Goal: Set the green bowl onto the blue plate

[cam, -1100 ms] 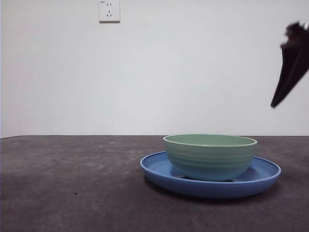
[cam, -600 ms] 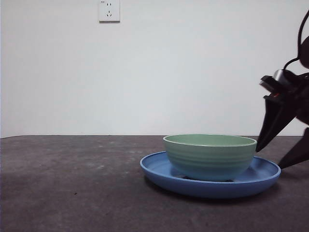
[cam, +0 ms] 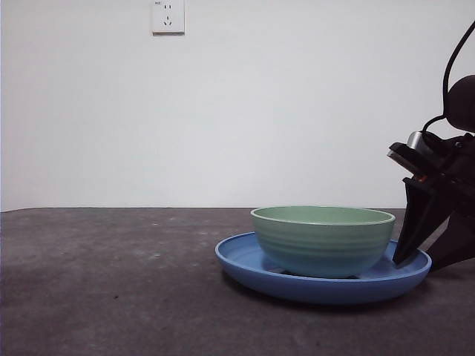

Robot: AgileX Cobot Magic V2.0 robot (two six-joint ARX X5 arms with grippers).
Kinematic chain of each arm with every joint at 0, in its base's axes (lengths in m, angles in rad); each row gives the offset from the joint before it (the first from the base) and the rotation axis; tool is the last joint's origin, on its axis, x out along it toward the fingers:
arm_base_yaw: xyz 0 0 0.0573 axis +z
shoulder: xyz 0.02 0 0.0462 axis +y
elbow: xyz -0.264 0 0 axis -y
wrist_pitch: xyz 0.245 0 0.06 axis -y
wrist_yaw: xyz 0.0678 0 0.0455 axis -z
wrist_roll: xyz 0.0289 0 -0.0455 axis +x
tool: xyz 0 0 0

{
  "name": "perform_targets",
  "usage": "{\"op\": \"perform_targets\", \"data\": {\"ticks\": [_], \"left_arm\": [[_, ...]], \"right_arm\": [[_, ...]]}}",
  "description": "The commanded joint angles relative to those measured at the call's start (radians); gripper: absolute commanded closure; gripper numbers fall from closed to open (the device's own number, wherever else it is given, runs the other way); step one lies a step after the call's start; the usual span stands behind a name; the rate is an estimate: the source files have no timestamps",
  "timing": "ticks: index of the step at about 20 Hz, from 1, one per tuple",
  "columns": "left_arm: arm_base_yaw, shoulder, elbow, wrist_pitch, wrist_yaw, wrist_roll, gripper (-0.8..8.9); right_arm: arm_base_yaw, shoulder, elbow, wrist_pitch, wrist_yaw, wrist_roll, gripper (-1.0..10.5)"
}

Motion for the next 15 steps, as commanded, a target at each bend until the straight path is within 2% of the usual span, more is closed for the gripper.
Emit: {"op": "perform_targets", "data": {"ticks": [1,2,7,15], "left_arm": [[-0.008,0.002,0.011,0.011,-0.004,0.008,2.32],[-0.008,0.002,0.011,0.011,-0.004,0.008,2.32],[-0.008,0.002,0.011,0.011,-0.004,0.008,2.32],[-0.008,0.002,0.011,0.004,-0.004,0.009,2.32]], "right_arm": [[0.005,0.027,0.013,0.005,0.001,0.002,9.0],[0.005,0.027,0.013,0.007,0.002,0.003,9.4],[0.005,0.022,0.020,0.031,0.001,0.019,9.4],[0.058,0.006,0.140,-0.057,0.001,0.068,9.4]]}}
